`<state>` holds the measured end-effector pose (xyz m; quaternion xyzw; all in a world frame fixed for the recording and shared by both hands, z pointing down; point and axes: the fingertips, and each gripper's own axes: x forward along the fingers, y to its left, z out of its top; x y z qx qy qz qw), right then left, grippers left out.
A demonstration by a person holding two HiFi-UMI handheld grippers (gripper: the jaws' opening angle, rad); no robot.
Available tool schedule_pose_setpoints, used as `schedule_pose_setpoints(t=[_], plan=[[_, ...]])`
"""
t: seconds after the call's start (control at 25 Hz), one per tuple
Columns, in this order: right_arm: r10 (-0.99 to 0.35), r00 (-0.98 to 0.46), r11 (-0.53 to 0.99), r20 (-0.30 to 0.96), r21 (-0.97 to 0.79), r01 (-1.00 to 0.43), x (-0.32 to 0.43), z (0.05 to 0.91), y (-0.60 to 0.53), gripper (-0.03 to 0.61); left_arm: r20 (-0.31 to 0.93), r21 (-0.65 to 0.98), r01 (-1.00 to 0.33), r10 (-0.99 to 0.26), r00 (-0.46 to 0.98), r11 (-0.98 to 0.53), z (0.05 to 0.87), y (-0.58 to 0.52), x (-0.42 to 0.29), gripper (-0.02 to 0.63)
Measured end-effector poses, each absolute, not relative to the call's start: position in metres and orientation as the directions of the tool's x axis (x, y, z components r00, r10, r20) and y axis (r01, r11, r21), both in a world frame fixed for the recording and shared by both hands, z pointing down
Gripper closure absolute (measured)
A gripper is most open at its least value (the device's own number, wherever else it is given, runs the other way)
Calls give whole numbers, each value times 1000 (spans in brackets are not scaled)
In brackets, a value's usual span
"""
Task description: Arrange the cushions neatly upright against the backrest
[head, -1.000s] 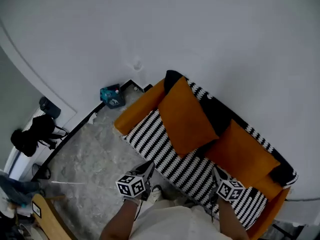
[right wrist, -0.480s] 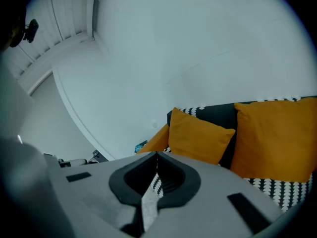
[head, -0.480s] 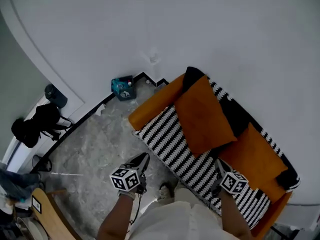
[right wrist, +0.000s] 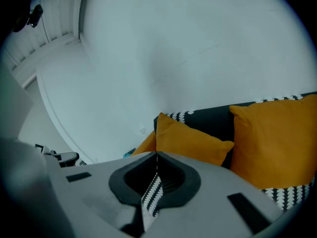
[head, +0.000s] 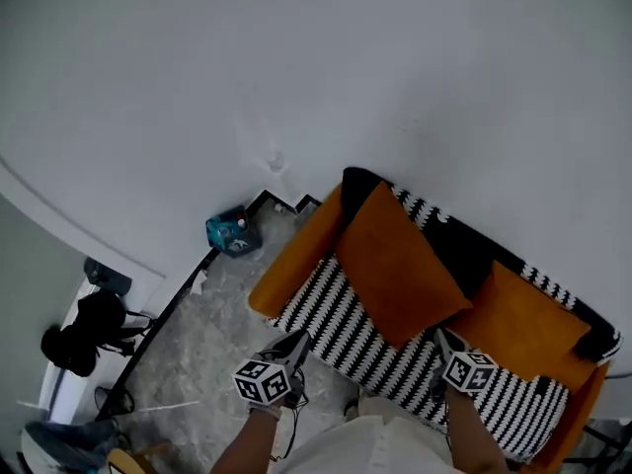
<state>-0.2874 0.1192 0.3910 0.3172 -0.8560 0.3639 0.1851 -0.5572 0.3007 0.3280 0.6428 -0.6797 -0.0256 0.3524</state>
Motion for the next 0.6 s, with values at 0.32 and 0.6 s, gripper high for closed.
schedule_pose_setpoints(t=[0.32,0.6], plan=[[-502,-675,497,541,-458,-737,-287,399,46,558,479,403,-915,-859,181,32,326,165,-581,551],[-543,-623,472,563,-410,-781,-269,405,20,555,546,358,-924,-774,322,-132,352,85,-568,549]])
